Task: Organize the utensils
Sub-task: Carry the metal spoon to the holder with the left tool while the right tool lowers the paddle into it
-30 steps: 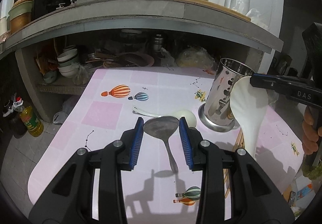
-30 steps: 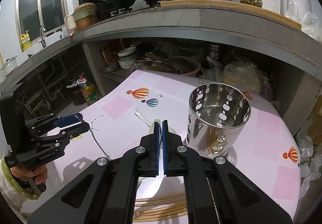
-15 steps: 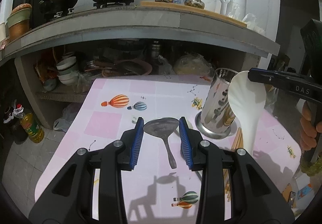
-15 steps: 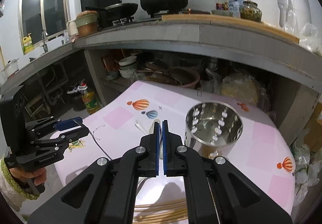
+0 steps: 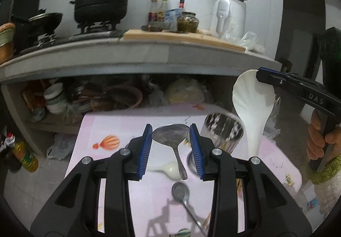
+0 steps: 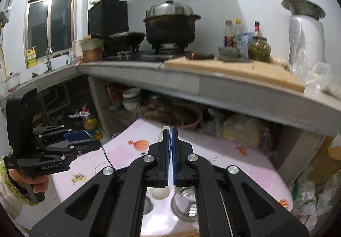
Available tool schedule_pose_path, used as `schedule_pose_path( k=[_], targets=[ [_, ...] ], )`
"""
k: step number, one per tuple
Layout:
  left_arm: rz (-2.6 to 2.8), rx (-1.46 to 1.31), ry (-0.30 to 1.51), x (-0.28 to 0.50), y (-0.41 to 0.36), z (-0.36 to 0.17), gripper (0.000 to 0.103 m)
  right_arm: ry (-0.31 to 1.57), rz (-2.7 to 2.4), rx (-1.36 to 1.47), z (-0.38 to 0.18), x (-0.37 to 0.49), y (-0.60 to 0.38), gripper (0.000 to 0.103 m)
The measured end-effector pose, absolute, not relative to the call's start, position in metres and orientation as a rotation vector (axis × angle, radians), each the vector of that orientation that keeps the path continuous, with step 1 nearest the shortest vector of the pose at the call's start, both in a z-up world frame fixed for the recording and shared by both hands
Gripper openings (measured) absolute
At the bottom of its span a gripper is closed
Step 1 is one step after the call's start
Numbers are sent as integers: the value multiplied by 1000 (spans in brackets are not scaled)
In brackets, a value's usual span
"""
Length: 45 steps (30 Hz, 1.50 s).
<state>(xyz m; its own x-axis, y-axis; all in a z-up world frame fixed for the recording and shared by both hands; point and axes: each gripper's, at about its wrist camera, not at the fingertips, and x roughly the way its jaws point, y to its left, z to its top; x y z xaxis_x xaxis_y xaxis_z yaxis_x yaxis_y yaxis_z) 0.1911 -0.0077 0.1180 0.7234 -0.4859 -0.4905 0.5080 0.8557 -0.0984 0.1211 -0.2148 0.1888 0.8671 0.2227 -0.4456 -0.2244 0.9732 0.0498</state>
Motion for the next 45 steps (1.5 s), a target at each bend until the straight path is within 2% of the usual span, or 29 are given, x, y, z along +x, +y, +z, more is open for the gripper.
schedule_pose_path(
  k=[8,15,30,45],
  targets=[
    [-617,61,454,221,-45,164,34,390,163,-22,233,140,-250,3],
    [-696,20,445,257,-80,175,34,386,92,-26,232,163,-282,3],
    [-758,31,553,303,-125,99,34,490,89,-5,157,211,-299,3],
    [-802,129,569,295,-144,52,34,547,113,-97,106,226,-273,3]
  ],
)
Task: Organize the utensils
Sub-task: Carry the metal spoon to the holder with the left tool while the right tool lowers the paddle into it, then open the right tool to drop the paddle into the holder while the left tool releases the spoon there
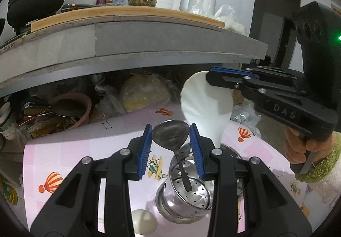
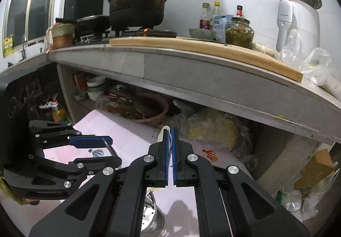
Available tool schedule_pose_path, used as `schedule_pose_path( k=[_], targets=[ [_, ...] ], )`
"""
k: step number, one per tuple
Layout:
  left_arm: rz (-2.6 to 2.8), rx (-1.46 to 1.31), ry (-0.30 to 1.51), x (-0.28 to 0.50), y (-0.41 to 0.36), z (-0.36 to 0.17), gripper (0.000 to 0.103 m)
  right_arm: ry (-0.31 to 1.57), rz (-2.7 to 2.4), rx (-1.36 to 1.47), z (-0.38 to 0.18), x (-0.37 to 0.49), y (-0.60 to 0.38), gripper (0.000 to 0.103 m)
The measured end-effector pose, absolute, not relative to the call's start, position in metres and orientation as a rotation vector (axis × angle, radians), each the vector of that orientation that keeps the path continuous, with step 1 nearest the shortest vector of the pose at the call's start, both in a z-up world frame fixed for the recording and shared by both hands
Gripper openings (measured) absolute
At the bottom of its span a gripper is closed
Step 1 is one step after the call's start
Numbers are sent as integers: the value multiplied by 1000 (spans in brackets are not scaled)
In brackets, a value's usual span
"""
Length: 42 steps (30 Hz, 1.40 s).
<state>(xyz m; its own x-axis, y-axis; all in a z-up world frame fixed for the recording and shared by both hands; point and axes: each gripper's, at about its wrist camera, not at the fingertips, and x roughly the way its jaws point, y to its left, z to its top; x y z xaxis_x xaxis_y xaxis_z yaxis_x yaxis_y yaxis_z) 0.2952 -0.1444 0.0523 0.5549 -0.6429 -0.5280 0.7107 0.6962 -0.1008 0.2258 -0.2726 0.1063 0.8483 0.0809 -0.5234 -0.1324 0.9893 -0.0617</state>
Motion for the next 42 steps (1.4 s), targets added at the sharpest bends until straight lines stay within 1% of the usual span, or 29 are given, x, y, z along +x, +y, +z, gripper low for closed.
schedule_pose_path(
  k=[12,19,31,42],
  targets=[
    [-805,305,493,265,-158,34,34,524,140,-153,93,206,-260,3],
    [-803,356,497,260,-161,25,34,551,163,-142,90,200,-261,3],
    [-780,408,491,255,-162,22,34,698,243,-82,88,210,-266,3],
    [-770,419,501,256,-164,23,35,826,255,-100,66,211,-258,3]
  ],
)
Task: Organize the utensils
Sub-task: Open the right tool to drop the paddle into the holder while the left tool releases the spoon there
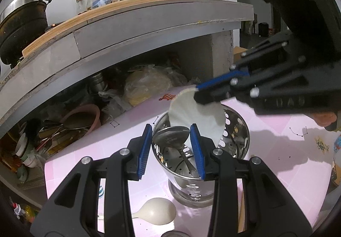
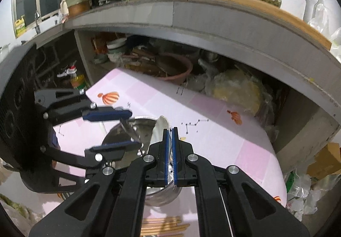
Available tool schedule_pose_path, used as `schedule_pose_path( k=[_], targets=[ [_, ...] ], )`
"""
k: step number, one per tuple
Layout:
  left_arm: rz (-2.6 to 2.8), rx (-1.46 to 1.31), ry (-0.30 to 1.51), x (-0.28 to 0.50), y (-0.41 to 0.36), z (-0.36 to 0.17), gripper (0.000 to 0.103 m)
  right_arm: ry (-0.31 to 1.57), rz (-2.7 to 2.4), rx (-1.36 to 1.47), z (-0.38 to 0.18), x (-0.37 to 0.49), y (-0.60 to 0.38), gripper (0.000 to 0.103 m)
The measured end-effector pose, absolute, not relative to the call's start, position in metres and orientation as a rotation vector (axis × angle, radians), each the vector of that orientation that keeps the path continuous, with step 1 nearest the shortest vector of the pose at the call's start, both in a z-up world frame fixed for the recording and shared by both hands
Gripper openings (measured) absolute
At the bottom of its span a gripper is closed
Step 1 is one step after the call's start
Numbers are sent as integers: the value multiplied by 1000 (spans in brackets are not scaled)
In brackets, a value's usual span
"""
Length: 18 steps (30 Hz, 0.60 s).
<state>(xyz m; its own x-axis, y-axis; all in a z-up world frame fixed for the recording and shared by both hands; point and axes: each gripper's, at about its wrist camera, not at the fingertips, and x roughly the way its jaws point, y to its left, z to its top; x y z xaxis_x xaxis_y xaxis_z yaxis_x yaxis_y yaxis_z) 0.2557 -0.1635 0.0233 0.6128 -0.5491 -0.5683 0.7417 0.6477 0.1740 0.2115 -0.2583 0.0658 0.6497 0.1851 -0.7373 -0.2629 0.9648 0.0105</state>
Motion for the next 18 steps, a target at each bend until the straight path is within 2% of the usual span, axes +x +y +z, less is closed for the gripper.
schedule_pose_path(
  k=[18],
  targets=[
    [-727,442,552,265,-170,23,36,851,254,-45,57,208,-270,4]
  ],
)
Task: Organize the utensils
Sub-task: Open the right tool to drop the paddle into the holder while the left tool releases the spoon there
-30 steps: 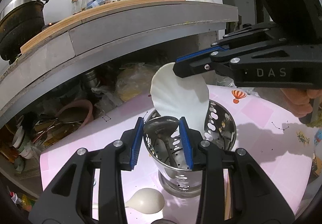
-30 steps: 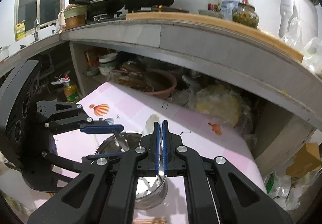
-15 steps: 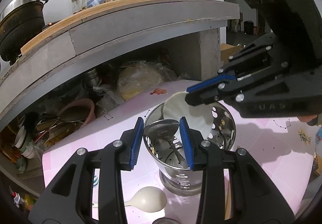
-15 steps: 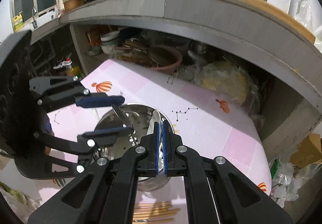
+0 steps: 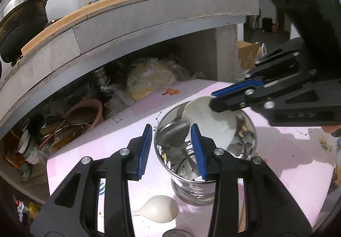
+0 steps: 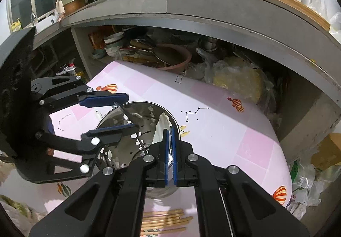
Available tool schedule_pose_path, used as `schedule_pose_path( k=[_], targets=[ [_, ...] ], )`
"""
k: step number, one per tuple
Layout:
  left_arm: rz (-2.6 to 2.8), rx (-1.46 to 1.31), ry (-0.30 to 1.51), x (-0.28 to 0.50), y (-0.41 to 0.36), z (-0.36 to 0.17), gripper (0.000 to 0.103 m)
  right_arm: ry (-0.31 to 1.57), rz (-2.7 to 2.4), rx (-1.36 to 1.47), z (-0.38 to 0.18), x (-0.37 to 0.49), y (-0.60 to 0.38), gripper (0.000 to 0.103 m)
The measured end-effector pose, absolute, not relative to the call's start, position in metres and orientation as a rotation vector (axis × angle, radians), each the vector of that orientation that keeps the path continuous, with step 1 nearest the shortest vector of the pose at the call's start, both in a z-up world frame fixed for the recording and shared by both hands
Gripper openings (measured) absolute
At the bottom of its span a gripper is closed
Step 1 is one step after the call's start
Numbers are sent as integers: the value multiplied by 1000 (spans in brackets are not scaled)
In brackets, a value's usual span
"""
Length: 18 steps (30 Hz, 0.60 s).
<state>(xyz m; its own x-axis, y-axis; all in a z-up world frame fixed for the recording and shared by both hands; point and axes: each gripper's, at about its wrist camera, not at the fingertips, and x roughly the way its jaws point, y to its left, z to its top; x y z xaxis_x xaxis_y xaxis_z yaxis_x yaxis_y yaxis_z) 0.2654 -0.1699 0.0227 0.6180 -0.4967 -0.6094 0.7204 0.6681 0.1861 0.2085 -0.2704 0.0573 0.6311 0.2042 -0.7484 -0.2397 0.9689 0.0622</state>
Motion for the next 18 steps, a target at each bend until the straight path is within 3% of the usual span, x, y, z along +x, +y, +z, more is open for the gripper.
schedule_pose_path(
  k=[14,18],
  targets=[
    [-683,412,574,272,-161,29,36,805,283,27,65,196,-285,5],
    [-675,381,567,270,-152,37,36,793,269,54,71,193,-291,18]
  ],
)
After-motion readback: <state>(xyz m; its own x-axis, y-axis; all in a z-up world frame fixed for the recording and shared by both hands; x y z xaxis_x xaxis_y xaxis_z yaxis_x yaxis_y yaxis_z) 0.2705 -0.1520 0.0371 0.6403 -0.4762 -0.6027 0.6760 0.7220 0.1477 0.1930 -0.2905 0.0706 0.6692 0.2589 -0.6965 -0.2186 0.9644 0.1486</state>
